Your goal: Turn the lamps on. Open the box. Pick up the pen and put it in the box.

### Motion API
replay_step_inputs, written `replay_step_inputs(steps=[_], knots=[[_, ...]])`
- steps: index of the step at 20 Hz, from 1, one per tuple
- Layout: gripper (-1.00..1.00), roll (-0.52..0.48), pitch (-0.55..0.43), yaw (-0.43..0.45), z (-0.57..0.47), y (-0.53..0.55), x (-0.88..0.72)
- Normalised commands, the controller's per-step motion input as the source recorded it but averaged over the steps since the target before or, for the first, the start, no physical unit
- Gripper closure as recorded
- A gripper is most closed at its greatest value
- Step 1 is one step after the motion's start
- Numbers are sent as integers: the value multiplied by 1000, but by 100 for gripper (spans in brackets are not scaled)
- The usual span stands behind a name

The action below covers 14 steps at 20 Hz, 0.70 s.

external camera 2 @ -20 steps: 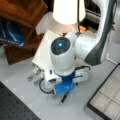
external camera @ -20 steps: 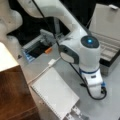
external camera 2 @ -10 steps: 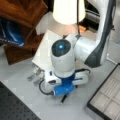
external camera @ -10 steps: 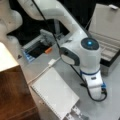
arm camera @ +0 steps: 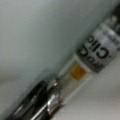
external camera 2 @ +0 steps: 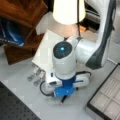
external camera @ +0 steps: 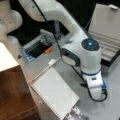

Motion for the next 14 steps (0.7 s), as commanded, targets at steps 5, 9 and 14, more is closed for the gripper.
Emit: replay_step_inputs(steps=[5,9,14], knots=[[100,-275,39,57,-28,173,237],[100,-264,43,86,-20,148,203],[100,-252,33,92,-19,120,134]])
